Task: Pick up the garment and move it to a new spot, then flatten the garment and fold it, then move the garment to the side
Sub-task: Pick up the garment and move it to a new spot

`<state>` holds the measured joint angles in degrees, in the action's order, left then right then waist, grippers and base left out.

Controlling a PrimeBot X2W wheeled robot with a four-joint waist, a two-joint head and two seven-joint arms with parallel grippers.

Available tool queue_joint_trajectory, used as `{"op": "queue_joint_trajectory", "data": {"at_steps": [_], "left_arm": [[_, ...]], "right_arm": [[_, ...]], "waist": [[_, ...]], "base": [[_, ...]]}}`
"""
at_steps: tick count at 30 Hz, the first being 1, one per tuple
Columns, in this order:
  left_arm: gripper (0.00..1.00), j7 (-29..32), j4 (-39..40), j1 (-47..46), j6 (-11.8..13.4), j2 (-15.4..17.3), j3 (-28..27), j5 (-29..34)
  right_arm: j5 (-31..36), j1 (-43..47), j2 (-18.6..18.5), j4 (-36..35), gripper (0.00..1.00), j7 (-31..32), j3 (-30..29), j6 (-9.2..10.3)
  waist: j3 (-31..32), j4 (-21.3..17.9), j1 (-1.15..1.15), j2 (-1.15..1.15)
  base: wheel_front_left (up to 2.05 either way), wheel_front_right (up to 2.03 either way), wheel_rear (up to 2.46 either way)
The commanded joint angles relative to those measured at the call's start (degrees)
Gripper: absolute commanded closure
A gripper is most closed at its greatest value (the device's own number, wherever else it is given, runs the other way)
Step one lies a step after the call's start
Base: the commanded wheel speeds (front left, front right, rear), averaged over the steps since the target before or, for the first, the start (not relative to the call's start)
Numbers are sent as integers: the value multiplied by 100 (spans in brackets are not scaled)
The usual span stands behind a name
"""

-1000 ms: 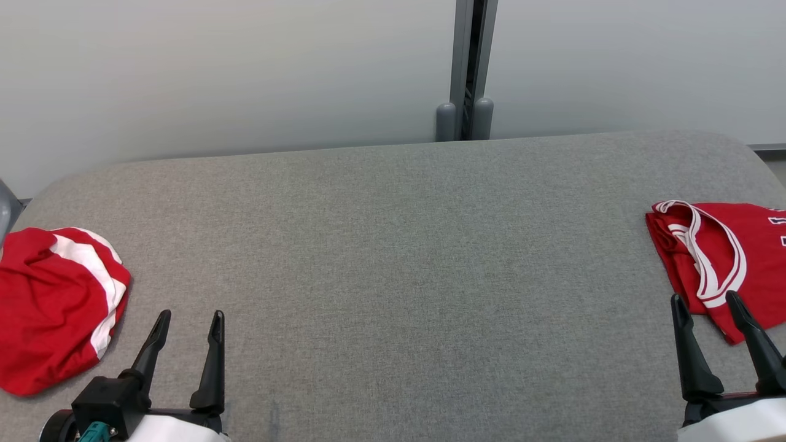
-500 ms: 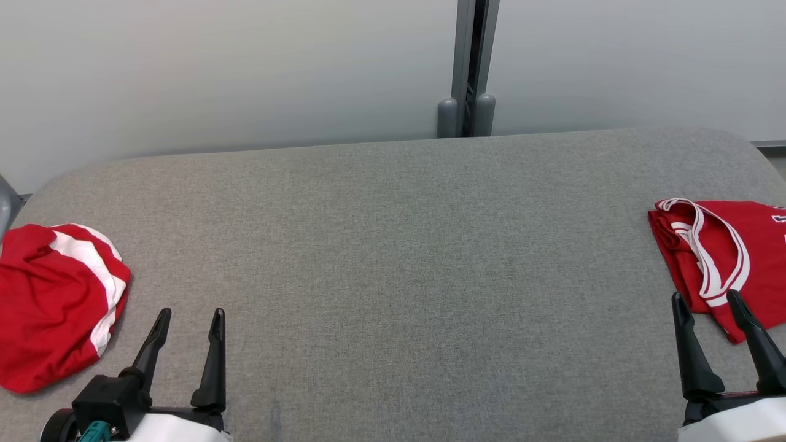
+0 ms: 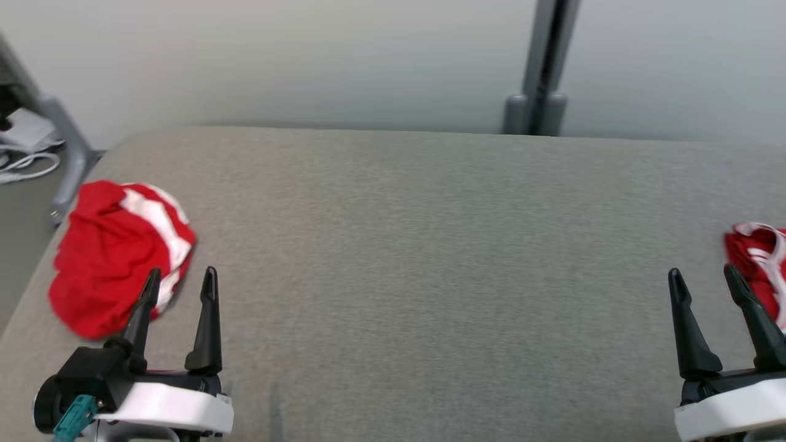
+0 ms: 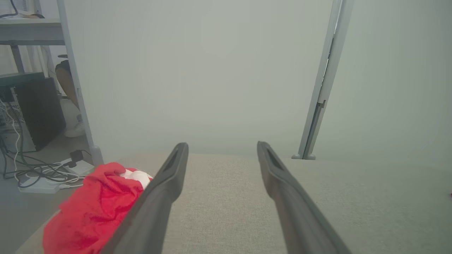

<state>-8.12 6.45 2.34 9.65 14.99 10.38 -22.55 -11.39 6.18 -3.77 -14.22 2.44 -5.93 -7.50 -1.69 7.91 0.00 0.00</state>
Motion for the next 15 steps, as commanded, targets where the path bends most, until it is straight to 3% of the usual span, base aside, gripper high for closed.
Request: {"op": "queue_joint_trajectory", "data": {"at_steps": [1, 8, 15], "left_arm": [[0, -58, -39, -123, -8, -12, -40, -45], [0, -224, -114, -164, 19, -41, -99, -111], [0, -306, -147, -138, 25, -53, -139, -178]], "right_arm": [[-10, -103, -44, -19, 0, 20, 41, 2], [-50, -213, -51, 42, 0, 30, 133, 2], [-69, -312, -73, 115, 0, 15, 162, 2]], "waist": [[-99, 473, 0, 0], [-124, 1480, 0, 0], [-135, 1842, 0, 0]], "base": [[0, 0, 0], [0, 0, 0], [0, 0, 0]]}}
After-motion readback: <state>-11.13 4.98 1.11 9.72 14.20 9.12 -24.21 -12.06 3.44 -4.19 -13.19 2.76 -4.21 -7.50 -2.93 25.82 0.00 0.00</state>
